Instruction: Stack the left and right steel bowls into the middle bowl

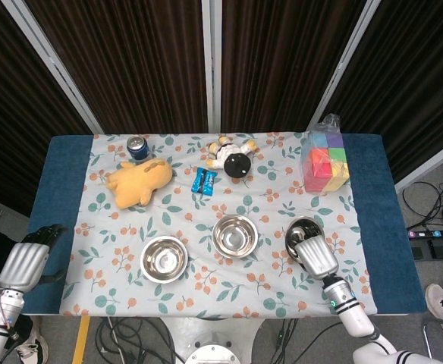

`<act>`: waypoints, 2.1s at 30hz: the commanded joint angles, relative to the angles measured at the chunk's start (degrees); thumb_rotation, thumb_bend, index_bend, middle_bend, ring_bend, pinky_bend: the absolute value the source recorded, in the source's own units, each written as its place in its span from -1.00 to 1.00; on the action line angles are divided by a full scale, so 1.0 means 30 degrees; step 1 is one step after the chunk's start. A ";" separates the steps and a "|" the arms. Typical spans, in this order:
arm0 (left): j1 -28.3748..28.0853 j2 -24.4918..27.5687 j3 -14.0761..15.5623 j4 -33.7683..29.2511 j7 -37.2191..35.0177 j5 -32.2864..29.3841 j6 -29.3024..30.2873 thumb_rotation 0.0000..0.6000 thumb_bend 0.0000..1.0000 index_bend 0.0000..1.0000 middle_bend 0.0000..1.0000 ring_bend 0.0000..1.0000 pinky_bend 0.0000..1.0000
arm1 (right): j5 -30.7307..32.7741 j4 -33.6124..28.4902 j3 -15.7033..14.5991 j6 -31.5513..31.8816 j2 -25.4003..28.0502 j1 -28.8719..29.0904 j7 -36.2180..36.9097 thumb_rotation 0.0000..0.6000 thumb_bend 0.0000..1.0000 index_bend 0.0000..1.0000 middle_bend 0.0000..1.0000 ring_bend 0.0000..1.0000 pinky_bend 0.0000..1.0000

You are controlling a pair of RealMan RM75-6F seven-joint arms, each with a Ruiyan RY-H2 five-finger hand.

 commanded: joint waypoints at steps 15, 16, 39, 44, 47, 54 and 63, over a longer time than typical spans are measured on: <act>0.0163 0.0271 -0.0052 -0.0172 -0.0116 -0.0335 0.0200 1.00 -0.62 -0.56 -0.50 -0.63 -0.43 | 0.0073 -0.4579 0.2135 -0.2229 -0.1387 0.3596 -0.2888 1.00 -0.14 0.49 0.32 0.13 0.12; 0.0187 0.0270 -0.0069 -0.0118 -0.0214 -0.0400 0.0203 1.00 -0.63 -0.55 -0.50 -0.63 -0.43 | 0.0425 -0.4657 0.2330 -0.2478 -0.1586 0.3797 -0.3049 1.00 -0.14 0.49 0.32 0.13 0.12; 0.0243 0.0165 -0.0113 0.0531 -0.1126 -0.0904 -0.0212 1.00 -0.67 -0.55 -0.50 -0.63 -0.42 | 0.4727 -0.4089 0.2290 -0.5810 -0.1258 0.5833 -0.5026 1.00 -1.00 -0.49 -0.47 -0.79 -0.85; 0.0173 0.0283 -0.0128 0.0362 -0.1278 -0.0688 -0.0170 1.00 -0.67 -0.55 -0.50 -0.63 -0.42 | 0.4780 -0.6322 0.2301 -0.5080 0.0393 0.5794 -0.5458 1.00 -1.00 -0.79 -0.77 -1.00 -1.00; 0.0149 0.0304 -0.0145 0.0224 -0.1193 -0.0502 -0.0025 1.00 -0.67 -0.56 -0.50 -0.63 -0.42 | 0.4618 -0.8105 0.2314 -0.4163 0.1639 0.5548 -0.5952 1.00 -1.00 -0.80 -0.78 -1.00 -1.00; -0.0128 0.0623 0.0213 -0.0682 -0.0623 0.0094 -0.0450 1.00 -0.66 -0.53 -0.47 -0.60 -0.28 | 0.3863 -1.2170 0.2068 -0.2084 0.4894 0.4541 -0.6116 1.00 -1.00 -0.80 -0.78 -1.00 -1.00; -0.2237 0.0802 0.1404 -0.3002 0.2372 0.2486 -0.3762 1.00 -0.60 -0.42 -0.37 -0.49 -0.17 | 0.3426 -1.3750 0.2734 -0.0542 0.7275 0.3907 -0.4174 1.00 -1.00 -0.80 -0.75 -1.00 -1.00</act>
